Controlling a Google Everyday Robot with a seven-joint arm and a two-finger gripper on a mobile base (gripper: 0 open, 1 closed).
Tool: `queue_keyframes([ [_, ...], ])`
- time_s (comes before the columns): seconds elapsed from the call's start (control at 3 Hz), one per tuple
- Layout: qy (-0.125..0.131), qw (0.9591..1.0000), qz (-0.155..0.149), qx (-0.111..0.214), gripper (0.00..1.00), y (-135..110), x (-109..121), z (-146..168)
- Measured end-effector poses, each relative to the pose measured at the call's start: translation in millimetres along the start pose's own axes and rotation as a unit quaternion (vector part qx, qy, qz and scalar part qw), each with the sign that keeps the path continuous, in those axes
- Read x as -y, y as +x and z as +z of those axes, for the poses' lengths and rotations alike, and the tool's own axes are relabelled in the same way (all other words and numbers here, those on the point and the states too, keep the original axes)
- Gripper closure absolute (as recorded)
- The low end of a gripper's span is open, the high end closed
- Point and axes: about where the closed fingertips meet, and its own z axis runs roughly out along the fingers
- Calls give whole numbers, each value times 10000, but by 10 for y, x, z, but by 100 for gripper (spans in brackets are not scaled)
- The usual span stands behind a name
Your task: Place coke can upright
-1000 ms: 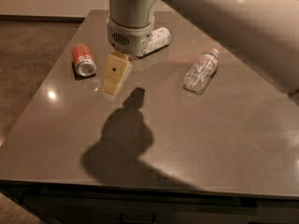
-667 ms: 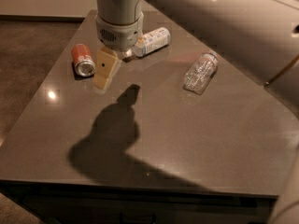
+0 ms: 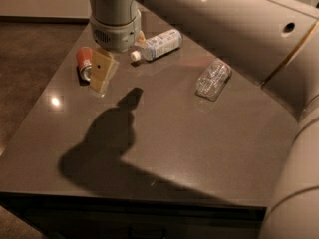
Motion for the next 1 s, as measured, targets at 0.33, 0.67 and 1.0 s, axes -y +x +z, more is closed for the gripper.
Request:
queue_keyframes([
  [0.33,59,9999,147,35,0,-175,77,47],
  [0.67,179,9977,637,-129,0,-386,235,213],
  [1.0,300,9887,1437,-316,0,-607,419,437],
])
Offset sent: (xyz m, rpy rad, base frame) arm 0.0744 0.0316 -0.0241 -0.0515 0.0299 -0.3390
